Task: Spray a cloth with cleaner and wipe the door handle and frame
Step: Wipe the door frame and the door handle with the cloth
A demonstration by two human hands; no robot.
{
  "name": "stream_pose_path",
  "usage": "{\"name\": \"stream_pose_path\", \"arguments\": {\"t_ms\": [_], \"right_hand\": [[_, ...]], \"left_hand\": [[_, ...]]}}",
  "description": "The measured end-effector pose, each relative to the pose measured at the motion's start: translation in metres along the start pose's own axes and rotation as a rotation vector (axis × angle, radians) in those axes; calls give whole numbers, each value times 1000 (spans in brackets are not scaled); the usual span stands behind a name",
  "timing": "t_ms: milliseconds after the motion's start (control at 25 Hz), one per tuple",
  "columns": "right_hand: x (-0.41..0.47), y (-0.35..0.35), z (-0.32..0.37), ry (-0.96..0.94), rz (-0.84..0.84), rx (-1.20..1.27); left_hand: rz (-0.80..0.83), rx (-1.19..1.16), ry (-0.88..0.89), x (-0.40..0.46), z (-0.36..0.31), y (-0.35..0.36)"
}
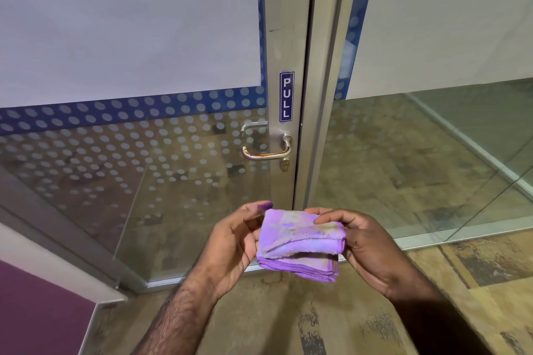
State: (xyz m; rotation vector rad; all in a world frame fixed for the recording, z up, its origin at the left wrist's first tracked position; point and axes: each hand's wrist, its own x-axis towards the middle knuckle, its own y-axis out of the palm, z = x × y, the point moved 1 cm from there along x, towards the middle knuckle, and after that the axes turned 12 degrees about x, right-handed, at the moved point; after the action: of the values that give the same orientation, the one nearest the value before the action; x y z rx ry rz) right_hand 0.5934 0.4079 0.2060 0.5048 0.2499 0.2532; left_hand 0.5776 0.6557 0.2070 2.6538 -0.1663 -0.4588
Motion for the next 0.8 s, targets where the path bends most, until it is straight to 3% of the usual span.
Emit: {"name": "stream_pose_path", "arguments": {"t_ms": [160,280,520,680,800], "right_hand": [[2,3,-3,-79,-18,-123],[0,5,-3,-117,-26,-157],[-4,7,-5,-7,13,338],[-9,17,-19,71,107,162],[-7,19,-23,59,40,131]], "left_hand": [[-19,232,-84,-6,10,9],[-40,297,-38,-6,17,11],[-87,162,115,1,12,7],[-130,250,209,4,13,9],[-148,276,220,4,14,9]]}}
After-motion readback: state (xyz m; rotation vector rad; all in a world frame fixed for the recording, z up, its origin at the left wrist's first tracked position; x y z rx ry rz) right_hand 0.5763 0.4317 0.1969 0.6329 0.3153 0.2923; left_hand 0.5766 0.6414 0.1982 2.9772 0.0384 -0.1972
